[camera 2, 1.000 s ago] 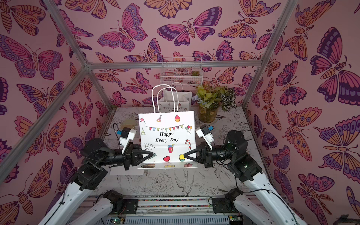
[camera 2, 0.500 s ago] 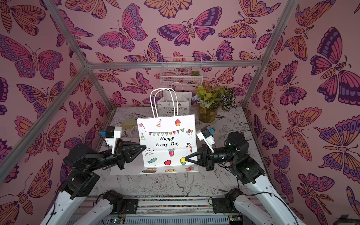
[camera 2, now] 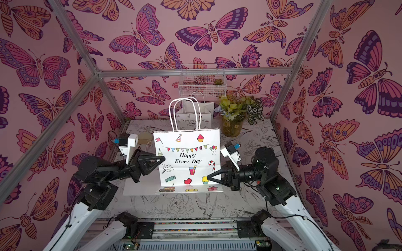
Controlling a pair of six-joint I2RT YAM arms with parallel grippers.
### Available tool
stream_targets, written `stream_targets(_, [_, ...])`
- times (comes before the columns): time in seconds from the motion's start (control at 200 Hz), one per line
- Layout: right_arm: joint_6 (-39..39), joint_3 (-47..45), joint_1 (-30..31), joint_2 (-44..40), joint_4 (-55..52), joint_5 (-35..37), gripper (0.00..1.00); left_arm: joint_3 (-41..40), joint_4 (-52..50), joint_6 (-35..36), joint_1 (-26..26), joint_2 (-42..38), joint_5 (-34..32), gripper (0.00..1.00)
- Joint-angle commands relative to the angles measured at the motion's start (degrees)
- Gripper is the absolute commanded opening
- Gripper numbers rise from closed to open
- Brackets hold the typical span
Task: Put away the paper bag
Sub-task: Press the paper bag.
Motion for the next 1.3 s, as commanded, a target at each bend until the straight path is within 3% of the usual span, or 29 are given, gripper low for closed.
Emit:
stream_targets(0.0, [-2.3, 2.2, 0.4, -0.2, -3.1, -2.4, 0.00, -0.1, 1.6, 0.3, 0.3, -2.0, 1.0, 0.00])
stream_targets(0.245, [-2.6, 2.5, 0.4, 0.5, -3.4, -2.1, 0.00, 1.9, -7.1, 4.3, 0.7, -5.3, -0.1, 0.00])
stream_targets(0.801, [-2.2, 3.1, 0.4, 0.4, -3.0, -1.0, 0.00, 1.2, -7.7, 4.1, 0.7, -4.3, 0.1, 0.00])
stream_targets(0.976, [-0.3, 6.0, 0.4, 2.9, 1.3, -0.7, 0.29, 0.6, -7.8, 4.2, 0.7, -4.0, -0.2, 0.00])
stream_targets(1.111, [0.9, 8.0, 0.4, 5.0, 4.2, -0.4, 0.34, 0.4, -8.3, 4.5, 0.7, -4.1, -0.6, 0.00])
stream_targets(1.151, [1.7, 8.1, 0.4, 5.3, 5.6, -0.3, 0.28, 0.3, -8.5, 4.6, 0.7, -4.1, -0.7, 0.00])
stream_targets(1.236, [2.9, 8.1, 0.4, 5.8, 7.5, -0.3, 0.02, 0.3, -9.4, 5.2, 0.7, -4.4, -0.9, 0.00])
stream_targets(1.297, [3.0, 7.8, 0.4, 5.8, 7.6, -0.2, 0.00, 0.7, -10.5, 5.9, 0.7, -4.5, -1.4, 0.00])
